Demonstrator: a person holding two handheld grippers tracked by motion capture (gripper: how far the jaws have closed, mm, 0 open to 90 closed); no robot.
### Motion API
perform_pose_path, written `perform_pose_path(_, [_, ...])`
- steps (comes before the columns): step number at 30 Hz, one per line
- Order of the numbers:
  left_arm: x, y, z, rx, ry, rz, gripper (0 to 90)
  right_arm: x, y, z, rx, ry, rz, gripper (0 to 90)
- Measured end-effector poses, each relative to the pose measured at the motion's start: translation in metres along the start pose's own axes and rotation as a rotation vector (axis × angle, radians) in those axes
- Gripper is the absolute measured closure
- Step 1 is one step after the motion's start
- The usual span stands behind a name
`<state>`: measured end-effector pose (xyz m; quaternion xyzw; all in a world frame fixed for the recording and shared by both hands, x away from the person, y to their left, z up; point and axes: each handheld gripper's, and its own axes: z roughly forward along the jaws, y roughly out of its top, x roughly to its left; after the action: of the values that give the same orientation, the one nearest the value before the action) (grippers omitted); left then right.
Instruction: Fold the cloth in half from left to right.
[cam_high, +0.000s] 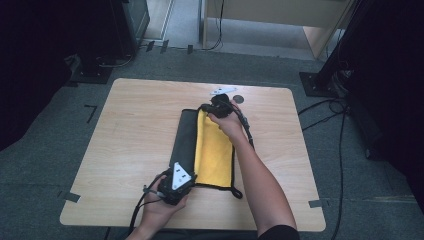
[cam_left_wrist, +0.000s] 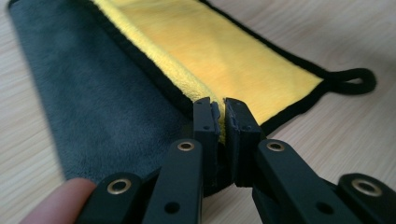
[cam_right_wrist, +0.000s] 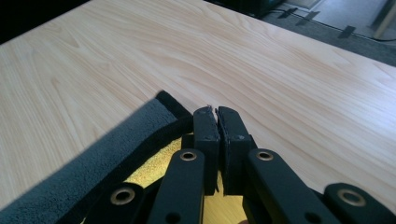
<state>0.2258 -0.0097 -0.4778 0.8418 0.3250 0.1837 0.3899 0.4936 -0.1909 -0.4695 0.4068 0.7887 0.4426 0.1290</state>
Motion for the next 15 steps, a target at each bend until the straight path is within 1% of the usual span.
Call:
perform_pose_path(2, [-0.011, 0.004, 0.009, -0.005, 0.005, 0.047, 84.3, -0.009, -0.008, -0.007, 0.004, -0.017, 0.003, 87.7])
perform_pose_path(4, [-0.018, 0.006, 0.018, -0.003, -0.011, 0.061, 84.3, -0.016, -0.014, -0.013, 0.001, -0.030, 0.011, 87.7])
perform_pose_path(6, [-0.022, 0.007, 0.026, -0.003, -0.031, 0.055, 84.3, -0.023, -0.019, -0.019, -0.001, -0.043, 0.023, 87.7])
perform_pose_path(8, [-0.024, 0.006, 0.033, -0.002, -0.049, 0.035, 84.2, -0.030, -0.023, -0.024, 0.004, -0.053, 0.031, 87.7])
perform_pose_path(10, [-0.024, 0.006, 0.038, -0.006, -0.061, 0.024, 83.5, -0.034, -0.027, -0.027, 0.000, -0.067, 0.035, 87.6])
perform_pose_path(11, [-0.024, 0.006, 0.039, -0.017, -0.065, 0.013, 82.1, -0.037, -0.028, -0.028, 0.004, -0.079, 0.040, 87.3])
perform_pose_path(13, [-0.022, 0.007, 0.038, -0.038, -0.078, -0.001, 73.8, -0.040, -0.032, -0.028, 0.010, -0.108, 0.051, 84.0])
perform_pose_path(14, [-0.022, 0.007, 0.037, -0.045, -0.084, -0.008, 68.1, -0.041, -0.034, -0.028, 0.009, -0.137, 0.058, 79.5])
perform_pose_path(15, [-0.022, 0.007, 0.034, -0.050, -0.084, -0.005, 63.3, -0.042, -0.035, -0.029, 0.011, -0.156, 0.065, 74.7])
